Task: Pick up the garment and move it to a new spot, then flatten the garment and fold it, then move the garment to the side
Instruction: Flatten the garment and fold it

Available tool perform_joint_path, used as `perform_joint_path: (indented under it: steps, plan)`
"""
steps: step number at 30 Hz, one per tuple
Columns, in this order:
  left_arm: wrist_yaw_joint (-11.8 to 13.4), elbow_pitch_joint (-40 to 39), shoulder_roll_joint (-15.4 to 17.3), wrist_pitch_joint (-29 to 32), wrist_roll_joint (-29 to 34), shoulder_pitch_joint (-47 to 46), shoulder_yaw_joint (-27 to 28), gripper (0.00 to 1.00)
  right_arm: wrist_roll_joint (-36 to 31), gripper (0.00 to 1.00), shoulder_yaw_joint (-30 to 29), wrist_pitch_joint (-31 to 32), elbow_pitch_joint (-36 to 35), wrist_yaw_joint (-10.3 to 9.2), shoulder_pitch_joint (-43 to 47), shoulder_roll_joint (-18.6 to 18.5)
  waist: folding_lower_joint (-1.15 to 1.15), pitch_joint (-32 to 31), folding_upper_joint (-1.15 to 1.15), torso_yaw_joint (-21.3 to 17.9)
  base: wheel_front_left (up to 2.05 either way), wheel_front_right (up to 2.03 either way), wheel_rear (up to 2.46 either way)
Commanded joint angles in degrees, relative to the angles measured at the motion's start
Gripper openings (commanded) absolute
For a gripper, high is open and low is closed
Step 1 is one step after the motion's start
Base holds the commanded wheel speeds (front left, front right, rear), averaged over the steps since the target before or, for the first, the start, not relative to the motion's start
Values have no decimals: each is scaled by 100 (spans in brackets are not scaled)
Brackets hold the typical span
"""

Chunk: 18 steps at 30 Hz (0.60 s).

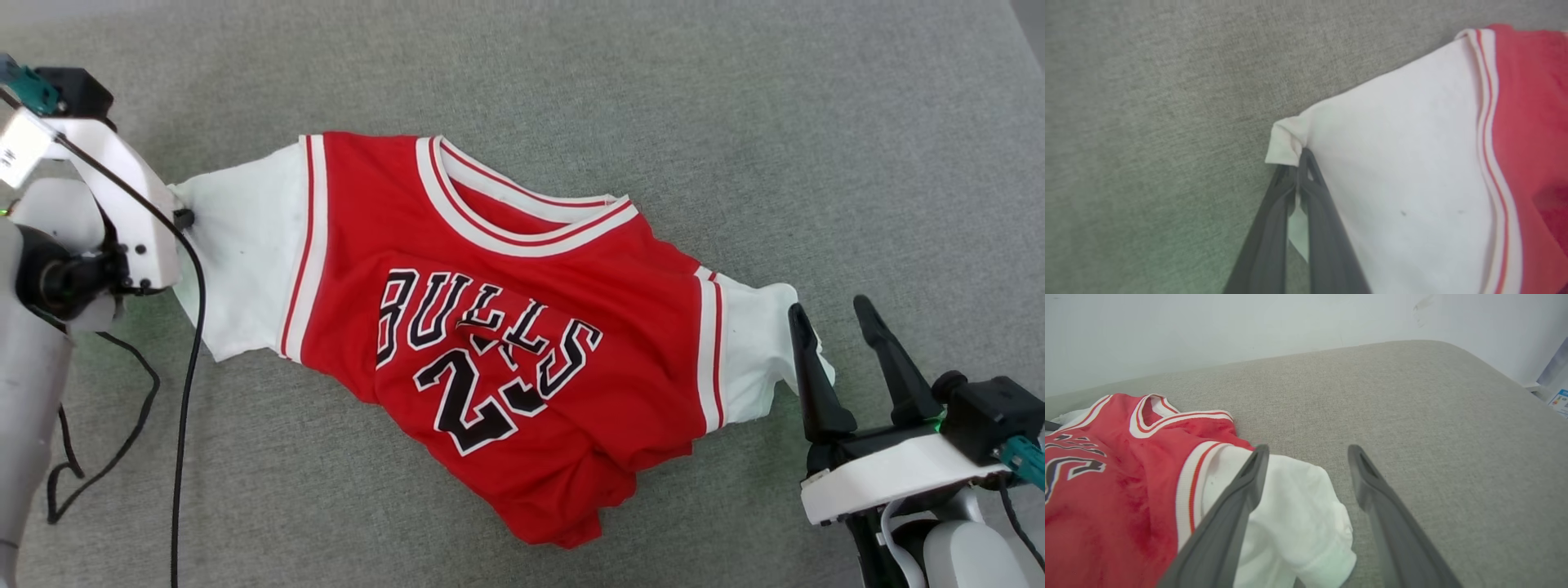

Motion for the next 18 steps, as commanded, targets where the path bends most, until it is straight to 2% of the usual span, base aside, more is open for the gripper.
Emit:
perform_joint_path:
  steps: [1, 8, 11, 18]
  plan:
    - [-15, 115, -134, -94, 77, 247, -123, 0, 56, 100, -32, 30, 58, -4, -59, 11, 0, -109, 0, 65, 0, 0, 0]
    - [-13, -12, -113, -1133, 217, 240, -21, 0, 216, 100, -381, 371, 425, -4, -67, 9, 0, -573, 0, 333, 0, 0, 0]
    - [-10, -113, -145, -1386, 206, 407, -2, 0, 274, 100, -626, 662, 573, -4, -79, -18, 0, -775, 0, 470, 0, 0, 0]
    - [80, -624, -169, -1779, 211, 789, 15, 0, 661, 100, -1116, 2190, 1029, -3, -259, -571, 0, -1100, 0, 783, 0, 0, 0]
